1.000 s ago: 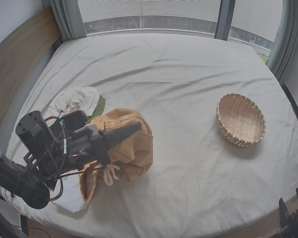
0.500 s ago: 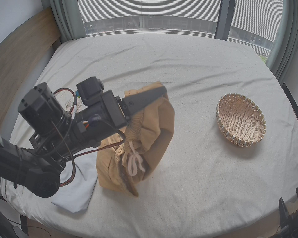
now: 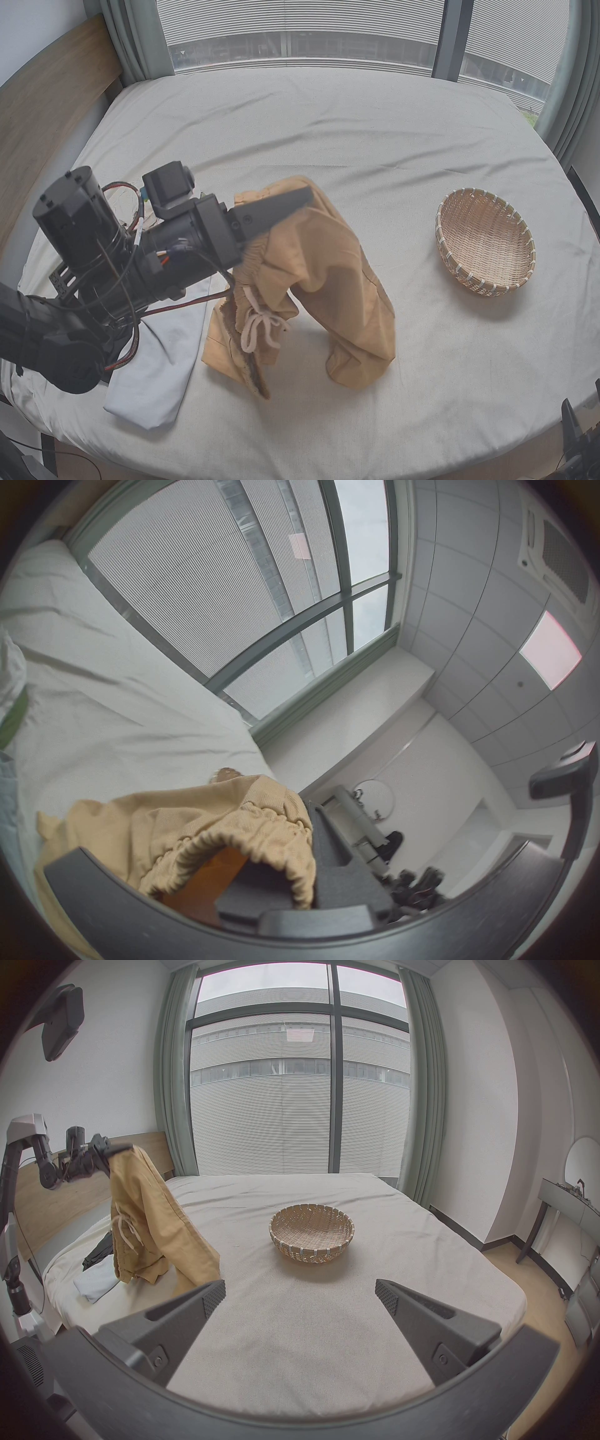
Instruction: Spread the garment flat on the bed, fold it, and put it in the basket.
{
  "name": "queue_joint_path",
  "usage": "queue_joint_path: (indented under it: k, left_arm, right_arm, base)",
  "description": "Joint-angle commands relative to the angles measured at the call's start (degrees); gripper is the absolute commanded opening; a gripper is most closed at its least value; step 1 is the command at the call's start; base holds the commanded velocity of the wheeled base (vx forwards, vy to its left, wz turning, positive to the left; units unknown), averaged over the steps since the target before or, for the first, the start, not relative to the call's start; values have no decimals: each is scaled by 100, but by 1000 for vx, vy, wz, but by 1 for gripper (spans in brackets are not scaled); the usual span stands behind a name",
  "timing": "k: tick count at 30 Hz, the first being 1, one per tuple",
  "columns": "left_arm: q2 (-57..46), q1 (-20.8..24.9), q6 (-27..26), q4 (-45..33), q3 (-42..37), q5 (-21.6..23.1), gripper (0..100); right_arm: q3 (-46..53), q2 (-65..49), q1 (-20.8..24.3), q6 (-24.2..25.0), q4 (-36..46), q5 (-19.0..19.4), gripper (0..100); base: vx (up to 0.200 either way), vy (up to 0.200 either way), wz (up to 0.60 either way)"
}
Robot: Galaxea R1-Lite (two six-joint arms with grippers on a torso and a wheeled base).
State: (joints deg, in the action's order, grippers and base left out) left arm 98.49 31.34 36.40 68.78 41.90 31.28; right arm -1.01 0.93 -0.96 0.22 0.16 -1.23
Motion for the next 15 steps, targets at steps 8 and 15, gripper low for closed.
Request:
queue_joint_path:
  k: [8, 15]
  left_arm:
    - [188, -392, -406, 13, -323, 10, 0]
    - [162, -638, -485, 13, -332, 27, 0]
  right_arm:
    - [101, -31, 0, -13, 2, 0, 100]
    - [101, -31, 0, -13, -7, 0, 100]
  base:
    - [0, 0, 0]
    - [0, 0, 0]
